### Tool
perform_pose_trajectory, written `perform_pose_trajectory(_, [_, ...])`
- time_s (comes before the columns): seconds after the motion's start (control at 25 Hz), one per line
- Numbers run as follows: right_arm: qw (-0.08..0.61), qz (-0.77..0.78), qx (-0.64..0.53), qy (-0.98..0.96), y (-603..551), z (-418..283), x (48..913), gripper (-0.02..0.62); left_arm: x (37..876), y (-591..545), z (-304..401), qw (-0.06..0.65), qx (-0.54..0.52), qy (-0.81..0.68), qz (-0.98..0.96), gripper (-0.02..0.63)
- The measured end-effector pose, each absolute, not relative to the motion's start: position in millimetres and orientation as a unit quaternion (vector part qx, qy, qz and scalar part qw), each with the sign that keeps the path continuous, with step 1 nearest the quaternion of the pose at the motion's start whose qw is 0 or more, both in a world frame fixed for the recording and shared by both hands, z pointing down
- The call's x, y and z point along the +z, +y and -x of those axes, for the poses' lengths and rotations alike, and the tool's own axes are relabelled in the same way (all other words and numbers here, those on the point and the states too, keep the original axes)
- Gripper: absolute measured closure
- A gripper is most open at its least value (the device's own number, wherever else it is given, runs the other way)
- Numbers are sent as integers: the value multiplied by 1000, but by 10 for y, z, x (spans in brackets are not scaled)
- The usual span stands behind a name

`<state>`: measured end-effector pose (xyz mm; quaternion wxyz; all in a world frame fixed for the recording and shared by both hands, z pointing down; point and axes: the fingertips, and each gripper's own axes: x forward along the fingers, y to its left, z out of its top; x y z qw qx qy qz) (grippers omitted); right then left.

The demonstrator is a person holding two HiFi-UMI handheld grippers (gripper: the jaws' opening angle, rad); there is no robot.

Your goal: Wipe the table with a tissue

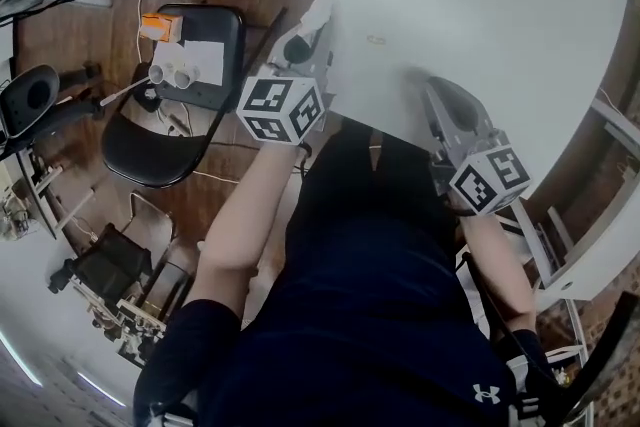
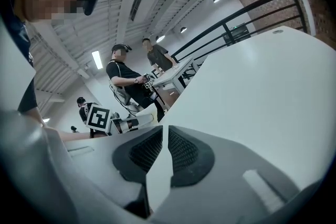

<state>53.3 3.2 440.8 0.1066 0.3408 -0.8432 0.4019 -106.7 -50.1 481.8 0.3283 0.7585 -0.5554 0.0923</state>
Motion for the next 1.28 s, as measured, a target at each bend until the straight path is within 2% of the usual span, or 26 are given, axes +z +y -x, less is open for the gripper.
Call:
perform_pose_trajectory(0.36, [85,-344,400,-845,-35,-553,4281,560,4917,-460,998,323,122,-553,-758,595])
perform_pose_trajectory(0.56, [81,-342,402,-846,-3,-535,4261,561,4946,-353,958,346,165,-527,-759,491])
perform_pose_trajectory(0.72, [79,-347,405,-842,20,-579,4275,563,4916,-266,1031,354,192,-520,-753,463])
perform_pose_trajectory(0.8, [77,-350,405,-841,14,-606,4280,569,4896,-244,1083,351,205,-521,-751,473])
perform_pose_trajectory(0.92, [76,-354,406,-839,5,-631,4302,571,4895,-170,1162,341,241,-519,-746,591])
perform_pose_trajectory(1.12, [77,-360,413,-833,19,-646,4365,572,4969,-51,1302,310,339,-504,-731,594])
perform_pose_trajectory(1.28, [73,-360,417,-832,38,-672,4371,572,4987,-135,1314,241,448,-450,-734,595])
